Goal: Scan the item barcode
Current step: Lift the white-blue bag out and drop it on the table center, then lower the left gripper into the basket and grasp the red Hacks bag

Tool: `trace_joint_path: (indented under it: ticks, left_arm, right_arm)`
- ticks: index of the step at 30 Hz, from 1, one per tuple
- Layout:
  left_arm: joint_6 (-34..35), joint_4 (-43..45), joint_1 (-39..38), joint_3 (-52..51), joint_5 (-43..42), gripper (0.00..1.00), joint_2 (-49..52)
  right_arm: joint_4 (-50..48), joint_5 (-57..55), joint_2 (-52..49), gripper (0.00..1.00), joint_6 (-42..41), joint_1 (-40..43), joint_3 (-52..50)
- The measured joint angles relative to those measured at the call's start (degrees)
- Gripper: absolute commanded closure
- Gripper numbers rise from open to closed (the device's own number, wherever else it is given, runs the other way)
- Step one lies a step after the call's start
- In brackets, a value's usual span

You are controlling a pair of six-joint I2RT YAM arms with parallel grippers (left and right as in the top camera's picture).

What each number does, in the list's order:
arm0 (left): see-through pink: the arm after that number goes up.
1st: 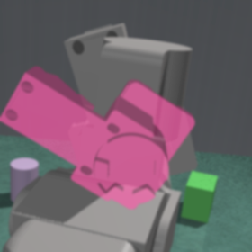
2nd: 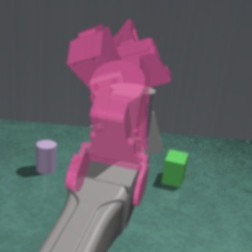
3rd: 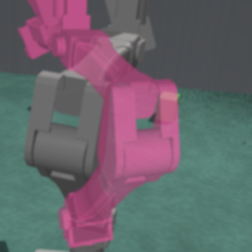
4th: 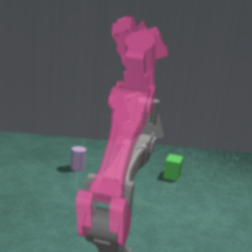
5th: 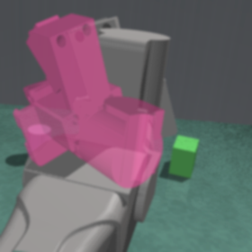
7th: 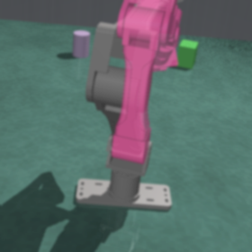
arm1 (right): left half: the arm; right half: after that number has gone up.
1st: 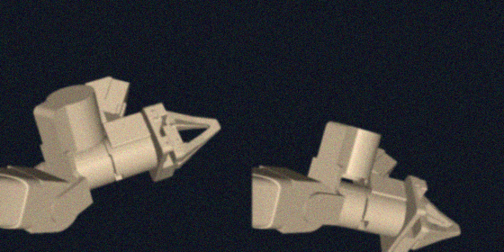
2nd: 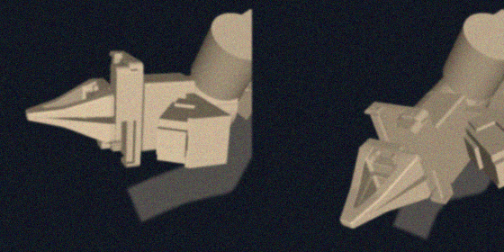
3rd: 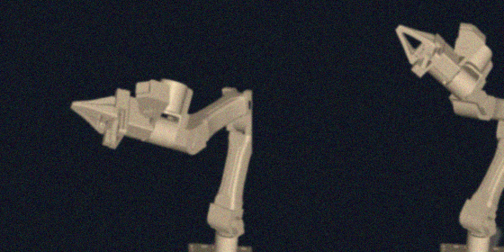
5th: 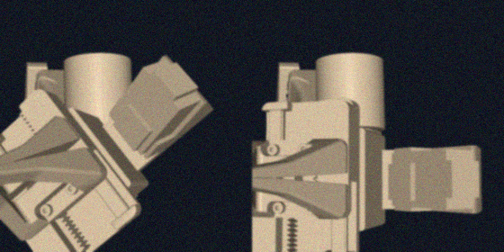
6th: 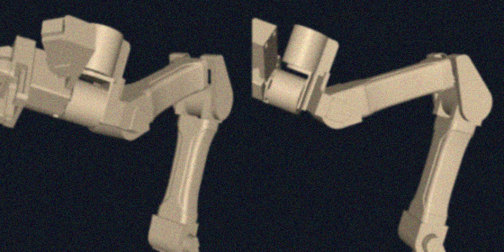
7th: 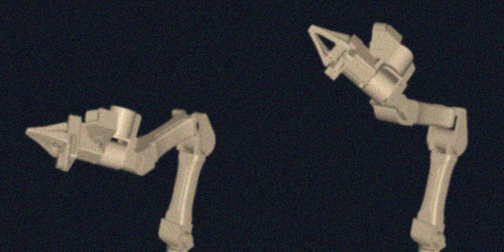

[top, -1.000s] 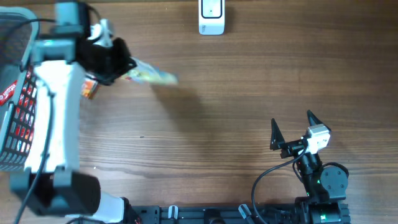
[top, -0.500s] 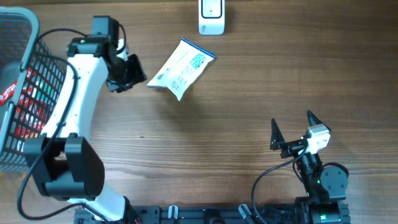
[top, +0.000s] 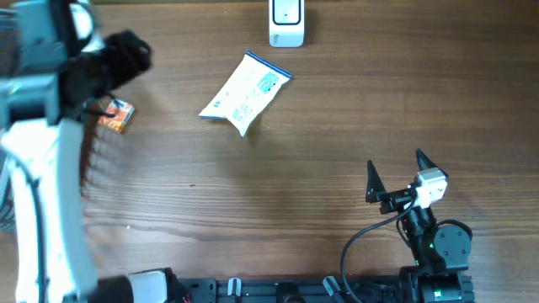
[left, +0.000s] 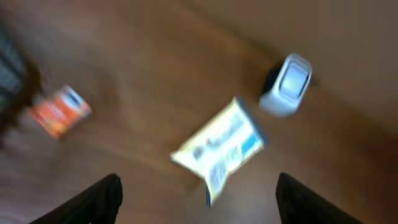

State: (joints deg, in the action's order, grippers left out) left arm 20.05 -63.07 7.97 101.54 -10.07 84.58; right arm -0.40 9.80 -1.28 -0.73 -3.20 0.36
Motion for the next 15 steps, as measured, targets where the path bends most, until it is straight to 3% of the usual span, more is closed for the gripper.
trace_joint_path:
  ticks: [3, 8, 15]
  left_arm:
    - [-0.04, 2.19, 4.68, 0.15, 0.81, 0.00, -3.85]
    - [0.15, 4.70, 14.05, 2.60, 2.60, 0.00, -7.78]
    - [0.39, 4.98, 25.49, 4.85, 11.41, 0.00, -8.81]
  right_arm:
    - [0.00, 0.00, 0.00, 0.00, 0.00, 0.00, 0.00]
    - [0.00, 0.00, 0.00, 0.00, 0.00, 0.00, 0.00]
    - [0.00, 0.00, 0.00, 0.00, 0.00, 0.00, 0.00]
